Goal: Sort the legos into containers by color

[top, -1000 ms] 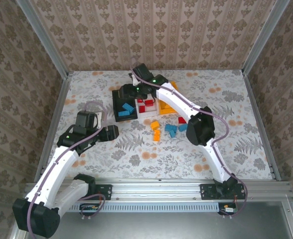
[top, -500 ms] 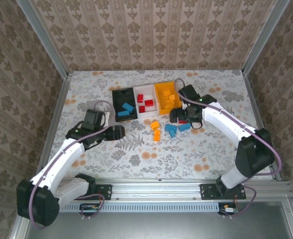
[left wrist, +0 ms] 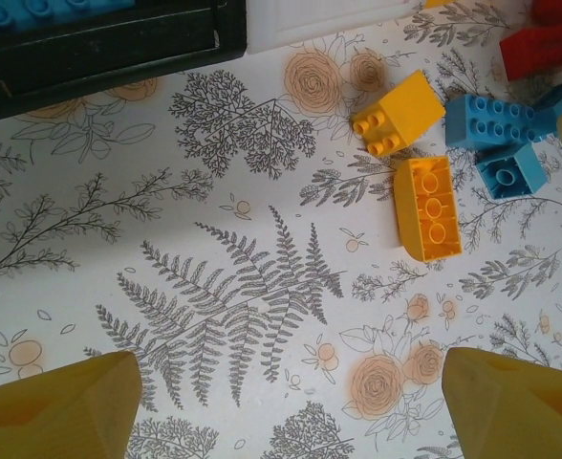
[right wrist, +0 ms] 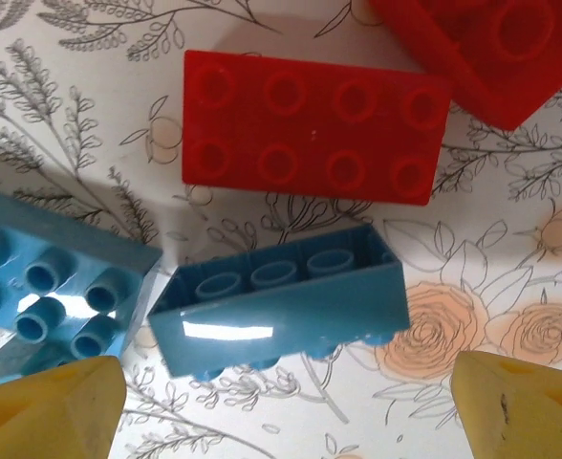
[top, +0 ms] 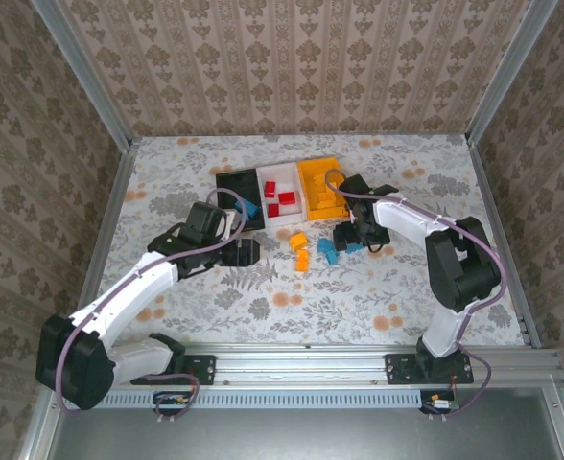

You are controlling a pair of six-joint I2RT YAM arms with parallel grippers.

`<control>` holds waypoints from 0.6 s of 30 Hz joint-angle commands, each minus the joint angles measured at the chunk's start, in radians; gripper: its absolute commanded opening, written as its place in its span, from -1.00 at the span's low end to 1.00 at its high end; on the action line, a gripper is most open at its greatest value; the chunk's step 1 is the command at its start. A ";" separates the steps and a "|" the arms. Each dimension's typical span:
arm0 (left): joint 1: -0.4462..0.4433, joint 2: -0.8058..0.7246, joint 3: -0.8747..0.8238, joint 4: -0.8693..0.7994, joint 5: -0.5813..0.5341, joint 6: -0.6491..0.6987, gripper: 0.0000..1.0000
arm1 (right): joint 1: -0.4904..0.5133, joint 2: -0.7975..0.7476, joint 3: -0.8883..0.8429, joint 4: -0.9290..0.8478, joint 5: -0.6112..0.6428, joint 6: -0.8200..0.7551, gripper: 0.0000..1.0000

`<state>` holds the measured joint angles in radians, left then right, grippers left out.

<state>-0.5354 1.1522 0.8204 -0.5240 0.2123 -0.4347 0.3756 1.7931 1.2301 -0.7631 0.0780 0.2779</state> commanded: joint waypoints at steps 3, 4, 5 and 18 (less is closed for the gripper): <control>0.019 -0.040 0.002 -0.042 -0.022 0.000 0.67 | -0.022 0.054 0.042 0.021 0.013 -0.046 0.73; 0.023 -0.042 0.000 -0.043 -0.020 0.000 0.67 | -0.026 0.069 0.049 0.021 0.008 -0.048 0.72; 0.024 -0.042 -0.001 -0.044 -0.020 0.000 0.67 | -0.026 0.078 0.052 0.026 0.004 -0.049 0.70; 0.038 -0.066 -0.006 -0.067 -0.026 0.005 0.68 | -0.047 0.064 0.028 0.054 -0.016 -0.018 0.20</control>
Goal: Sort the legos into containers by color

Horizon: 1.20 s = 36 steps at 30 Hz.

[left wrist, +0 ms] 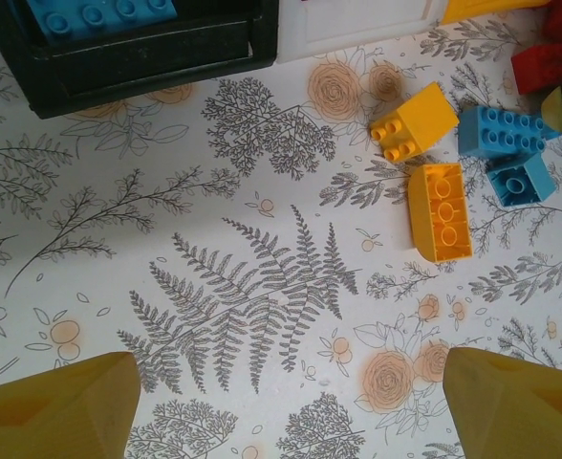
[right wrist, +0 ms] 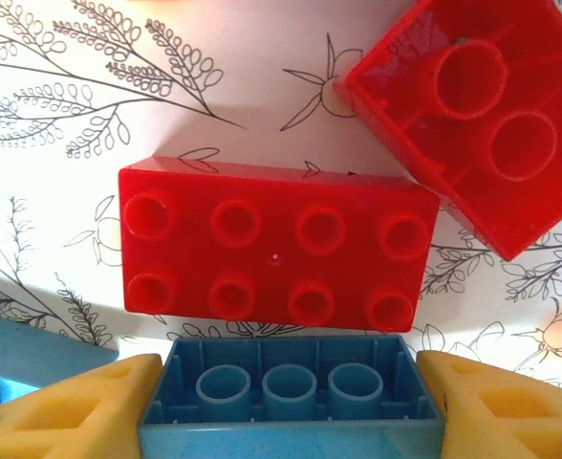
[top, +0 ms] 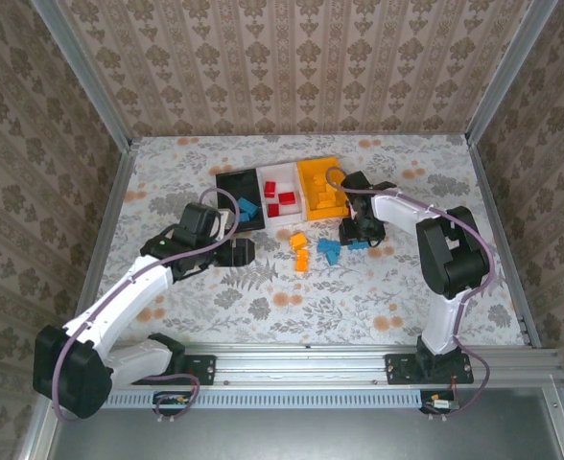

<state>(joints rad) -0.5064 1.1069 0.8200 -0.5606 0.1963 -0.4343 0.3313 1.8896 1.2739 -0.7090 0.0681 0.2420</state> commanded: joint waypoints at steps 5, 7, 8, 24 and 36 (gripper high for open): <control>0.009 -0.022 -0.004 -0.025 -0.007 0.006 0.68 | -0.001 -0.140 -0.047 -0.034 -0.021 0.059 0.19; 0.011 -0.025 -0.003 -0.024 -0.012 0.005 0.68 | 0.008 -0.202 -0.048 -0.039 -0.062 0.090 0.19; 0.012 -0.030 -0.004 -0.022 -0.016 0.006 0.68 | 0.014 -0.228 -0.046 -0.033 -0.086 0.107 0.18; 0.119 -0.227 -0.083 -0.065 0.015 0.004 0.68 | 0.232 0.115 0.446 0.269 -0.549 0.461 0.19; 0.152 -0.285 -0.118 -0.103 0.025 0.031 0.70 | 0.264 0.537 1.006 0.178 -0.510 0.491 0.20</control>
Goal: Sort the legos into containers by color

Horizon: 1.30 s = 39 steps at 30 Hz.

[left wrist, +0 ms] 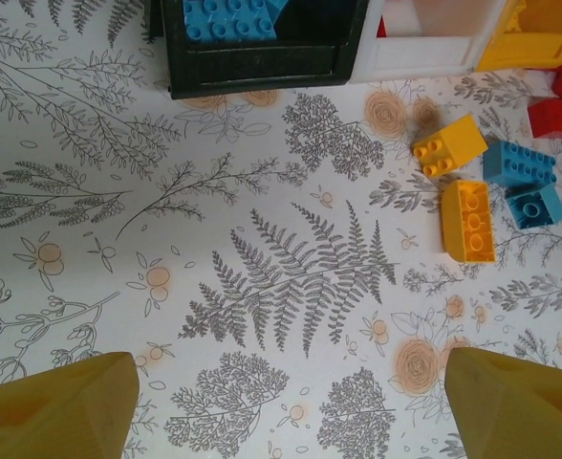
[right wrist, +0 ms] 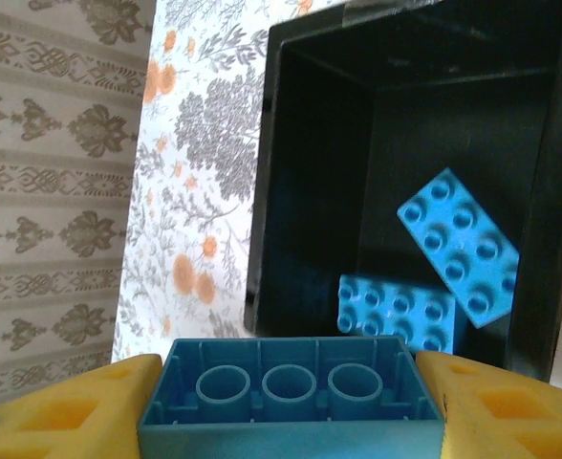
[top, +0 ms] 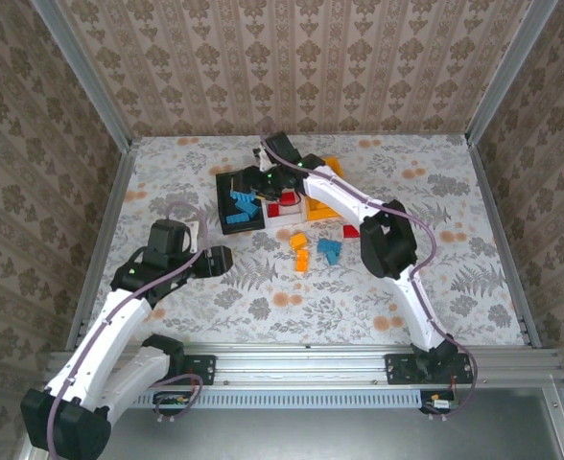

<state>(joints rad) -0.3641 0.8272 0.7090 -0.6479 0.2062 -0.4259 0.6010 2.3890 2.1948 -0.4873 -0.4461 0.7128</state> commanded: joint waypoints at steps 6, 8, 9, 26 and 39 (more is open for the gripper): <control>0.020 0.022 -0.006 -0.002 0.030 0.032 0.70 | -0.008 0.088 0.171 -0.075 0.037 0.022 0.56; 0.022 0.024 -0.006 -0.002 0.032 0.033 0.70 | -0.010 0.090 0.173 -0.065 0.039 0.023 0.61; 0.021 0.023 -0.005 -0.002 0.032 0.034 0.70 | -0.013 0.089 0.176 -0.062 0.036 0.024 0.62; 0.017 0.024 -0.016 0.018 0.059 0.021 0.71 | -0.023 -0.520 -0.579 -0.324 0.404 -0.265 0.67; -0.144 0.227 0.058 0.164 0.040 -0.042 0.71 | 0.034 -0.681 -0.965 -0.343 0.532 -0.270 0.41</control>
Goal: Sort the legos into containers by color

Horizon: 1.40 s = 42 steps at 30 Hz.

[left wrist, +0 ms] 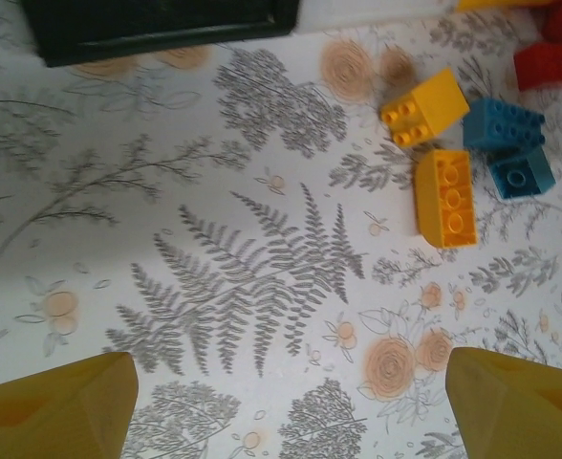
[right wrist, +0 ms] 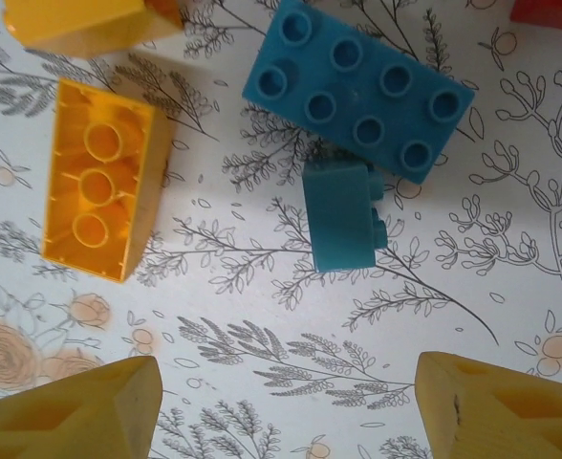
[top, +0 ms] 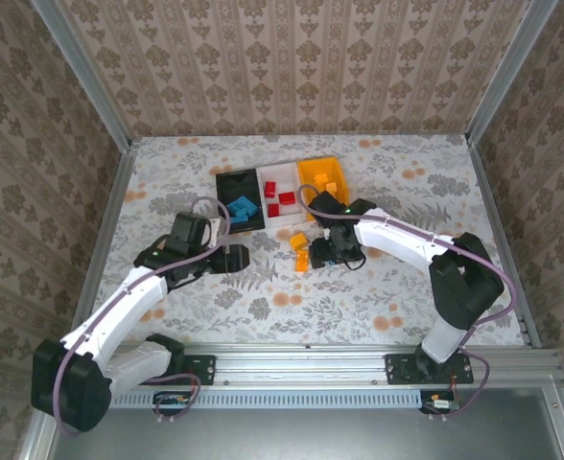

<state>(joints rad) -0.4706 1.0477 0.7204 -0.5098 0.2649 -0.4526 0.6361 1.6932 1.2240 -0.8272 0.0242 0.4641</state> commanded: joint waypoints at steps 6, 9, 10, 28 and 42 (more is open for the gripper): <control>-0.046 -0.029 0.029 -0.012 -0.047 -0.011 0.71 | -0.001 0.098 0.051 0.002 0.085 -0.043 0.35; -0.043 -0.044 0.026 -0.031 -0.057 -0.006 0.72 | -0.005 0.141 0.077 -0.008 0.099 -0.050 0.32; -0.042 -0.047 0.026 -0.036 -0.059 -0.002 0.72 | -0.006 0.152 0.082 -0.005 0.103 -0.053 0.29; -0.026 -0.038 0.027 -0.033 -0.053 0.006 0.72 | -0.030 0.185 0.094 0.010 0.109 -0.046 -0.28; -0.012 -0.091 0.017 -0.053 -0.055 0.006 0.72 | -0.031 0.052 0.154 -0.011 0.040 -0.022 -0.45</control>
<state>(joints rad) -0.4934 0.9840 0.7311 -0.5392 0.2192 -0.4526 0.6064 1.7958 1.3216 -0.8181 0.0963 0.4236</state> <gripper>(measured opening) 0.859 0.277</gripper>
